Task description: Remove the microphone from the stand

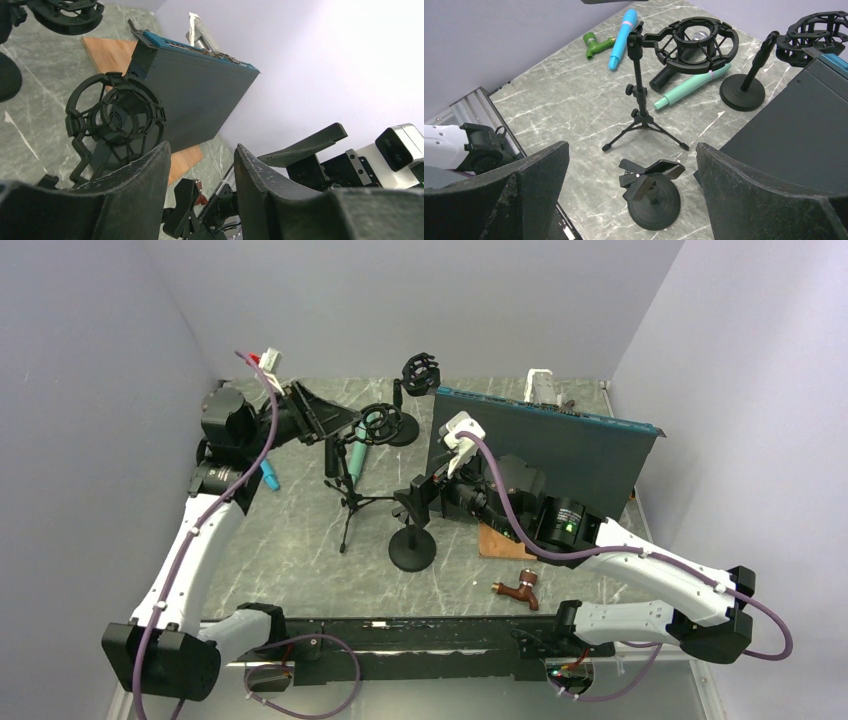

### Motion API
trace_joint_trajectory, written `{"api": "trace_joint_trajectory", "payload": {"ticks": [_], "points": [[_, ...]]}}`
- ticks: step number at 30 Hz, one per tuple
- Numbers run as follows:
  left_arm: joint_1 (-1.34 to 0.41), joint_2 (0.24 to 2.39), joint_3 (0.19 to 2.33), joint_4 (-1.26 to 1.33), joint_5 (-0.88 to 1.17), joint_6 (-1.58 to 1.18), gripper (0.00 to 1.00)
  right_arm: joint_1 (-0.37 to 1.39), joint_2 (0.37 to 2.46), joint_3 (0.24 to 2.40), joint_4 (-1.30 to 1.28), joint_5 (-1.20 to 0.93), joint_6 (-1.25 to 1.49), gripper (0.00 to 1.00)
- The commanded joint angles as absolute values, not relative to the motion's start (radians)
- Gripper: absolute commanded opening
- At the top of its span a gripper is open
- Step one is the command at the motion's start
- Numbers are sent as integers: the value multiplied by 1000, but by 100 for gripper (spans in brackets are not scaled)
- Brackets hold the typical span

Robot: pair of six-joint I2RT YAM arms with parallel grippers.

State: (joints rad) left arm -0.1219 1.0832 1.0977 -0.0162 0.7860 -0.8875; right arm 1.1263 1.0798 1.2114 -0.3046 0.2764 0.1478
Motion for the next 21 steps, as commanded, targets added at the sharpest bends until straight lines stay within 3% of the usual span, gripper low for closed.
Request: {"api": "trace_joint_trajectory", "payload": {"ticks": [1, 8, 21], "points": [[-149, 1117, 1122, 79, 803, -848, 56, 1123, 1053, 1222, -268, 273, 160, 100], [-154, 1151, 1063, 148, 816, -866, 64, 1123, 1038, 1213, -273, 283, 164, 100], [-155, 1101, 851, 127, 785, -836, 64, 1123, 1039, 1210, -268, 281, 164, 100]]}}
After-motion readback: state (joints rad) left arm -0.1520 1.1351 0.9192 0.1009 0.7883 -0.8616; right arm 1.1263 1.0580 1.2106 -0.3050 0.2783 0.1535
